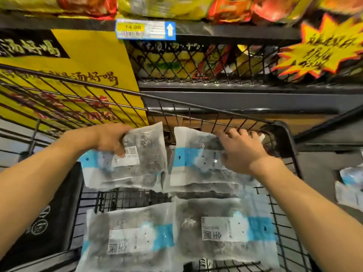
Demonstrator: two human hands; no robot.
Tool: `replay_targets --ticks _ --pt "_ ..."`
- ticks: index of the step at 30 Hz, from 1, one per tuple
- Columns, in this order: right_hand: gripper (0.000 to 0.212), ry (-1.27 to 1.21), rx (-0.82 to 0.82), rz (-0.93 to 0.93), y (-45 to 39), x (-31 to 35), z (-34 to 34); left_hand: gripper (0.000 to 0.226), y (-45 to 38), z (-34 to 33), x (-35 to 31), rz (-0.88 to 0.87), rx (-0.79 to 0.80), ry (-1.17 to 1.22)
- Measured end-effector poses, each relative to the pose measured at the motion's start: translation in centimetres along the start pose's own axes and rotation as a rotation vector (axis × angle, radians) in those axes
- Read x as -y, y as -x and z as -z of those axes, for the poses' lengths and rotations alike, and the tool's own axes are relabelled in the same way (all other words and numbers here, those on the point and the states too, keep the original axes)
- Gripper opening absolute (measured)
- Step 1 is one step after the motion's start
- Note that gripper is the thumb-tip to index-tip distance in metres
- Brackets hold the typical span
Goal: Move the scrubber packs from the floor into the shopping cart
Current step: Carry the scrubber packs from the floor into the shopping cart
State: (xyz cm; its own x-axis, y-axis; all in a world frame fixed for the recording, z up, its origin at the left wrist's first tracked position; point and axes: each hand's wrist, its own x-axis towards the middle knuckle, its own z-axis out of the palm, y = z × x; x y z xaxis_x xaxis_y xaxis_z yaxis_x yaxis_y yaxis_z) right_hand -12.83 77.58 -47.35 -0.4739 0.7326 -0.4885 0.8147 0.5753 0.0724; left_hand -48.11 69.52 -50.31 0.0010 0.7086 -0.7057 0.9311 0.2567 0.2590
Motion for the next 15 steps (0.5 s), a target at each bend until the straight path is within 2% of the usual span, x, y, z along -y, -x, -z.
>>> replay_targets --ticks 3,6,11,15 --pt "0.085 0.009 0.011 -0.007 0.9 0.1 -0.7 0.057 1.0 -1.3 -1.4 0.050 -0.174 -0.279" --pt "0.091 -0.048 0.017 -0.017 1.9 0.3 -0.9 0.066 3.0 -3.3 -2.6 0.098 -0.361 -0.453" --pt "0.077 -0.203 -0.045 -0.021 6.3 0.1 0.6 0.057 7.1 -4.3 -6.2 0.077 -0.549 -0.328" --pt "0.062 -0.229 -0.112 -0.120 13.0 -2.4 4.4 0.049 12.2 -1.6 -11.5 -0.079 -0.594 -0.167"
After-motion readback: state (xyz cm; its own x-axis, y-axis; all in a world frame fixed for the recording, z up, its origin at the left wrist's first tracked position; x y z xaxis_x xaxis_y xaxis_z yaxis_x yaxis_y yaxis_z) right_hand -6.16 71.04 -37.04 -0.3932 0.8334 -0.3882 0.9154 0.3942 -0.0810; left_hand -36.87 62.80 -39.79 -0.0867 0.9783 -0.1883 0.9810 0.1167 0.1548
